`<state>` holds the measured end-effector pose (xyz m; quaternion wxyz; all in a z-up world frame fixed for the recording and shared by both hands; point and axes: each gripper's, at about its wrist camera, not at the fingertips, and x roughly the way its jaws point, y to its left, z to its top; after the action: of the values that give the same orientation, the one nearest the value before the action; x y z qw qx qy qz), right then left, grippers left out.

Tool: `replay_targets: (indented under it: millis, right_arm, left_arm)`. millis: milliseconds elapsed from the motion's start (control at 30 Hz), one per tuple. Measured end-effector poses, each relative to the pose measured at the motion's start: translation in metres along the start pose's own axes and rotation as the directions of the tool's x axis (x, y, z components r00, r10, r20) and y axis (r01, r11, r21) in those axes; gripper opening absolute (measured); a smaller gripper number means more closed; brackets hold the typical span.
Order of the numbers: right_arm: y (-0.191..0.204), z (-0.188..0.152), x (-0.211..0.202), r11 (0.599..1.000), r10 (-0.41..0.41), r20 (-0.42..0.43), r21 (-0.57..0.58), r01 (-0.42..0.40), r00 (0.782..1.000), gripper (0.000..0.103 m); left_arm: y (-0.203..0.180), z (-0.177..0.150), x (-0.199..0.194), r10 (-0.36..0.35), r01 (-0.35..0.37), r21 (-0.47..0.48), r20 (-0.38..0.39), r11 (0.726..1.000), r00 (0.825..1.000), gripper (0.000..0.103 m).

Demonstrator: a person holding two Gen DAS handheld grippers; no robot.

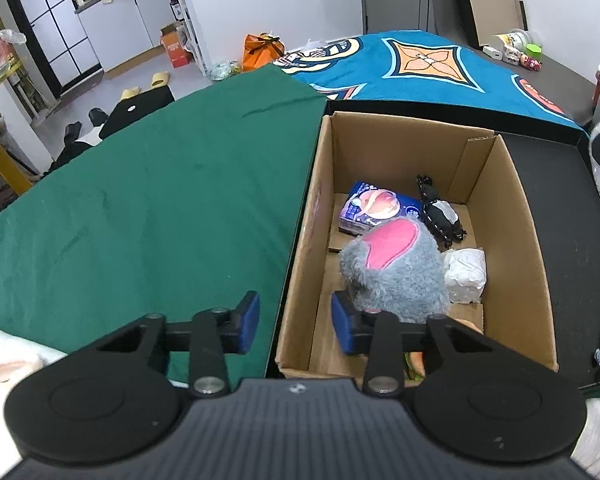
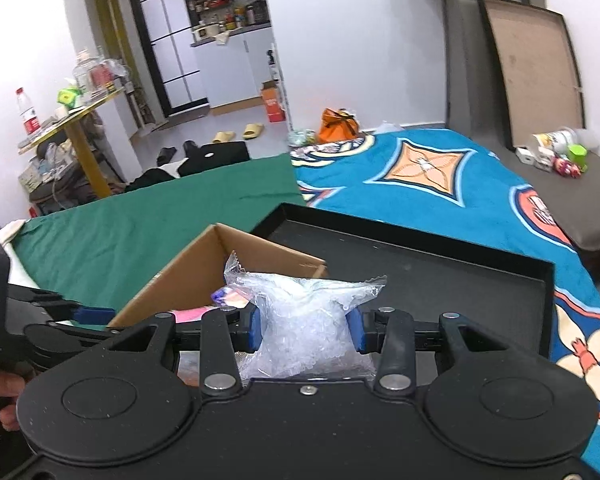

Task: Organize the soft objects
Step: 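Carry the plastic bag with the right gripper into the box and release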

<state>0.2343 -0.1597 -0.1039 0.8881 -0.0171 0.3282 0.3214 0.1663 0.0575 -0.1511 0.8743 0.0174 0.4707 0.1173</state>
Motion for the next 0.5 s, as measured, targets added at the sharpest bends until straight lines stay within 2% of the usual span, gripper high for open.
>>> replay_targets:
  millis: [367, 500]
  right_arm:
    - [0.038, 0.009, 0.014, 0.995, 0.018, -0.013, -0.093, -0.019, 1.000, 0.040]
    - [0.049, 0.012, 0.016, 0.993, 0.018, -0.008, -0.114, -0.019, 1.000, 0.040]
  left_arm:
    - [0.015, -0.003, 0.006, -0.051, 0.050, -0.063, -0.010, 0.997, 0.999, 0.012]
    - [0.020, -0.003, 0.007, -0.075, 0.074, -0.081, -0.003, 0.994, 0.997, 0.011]
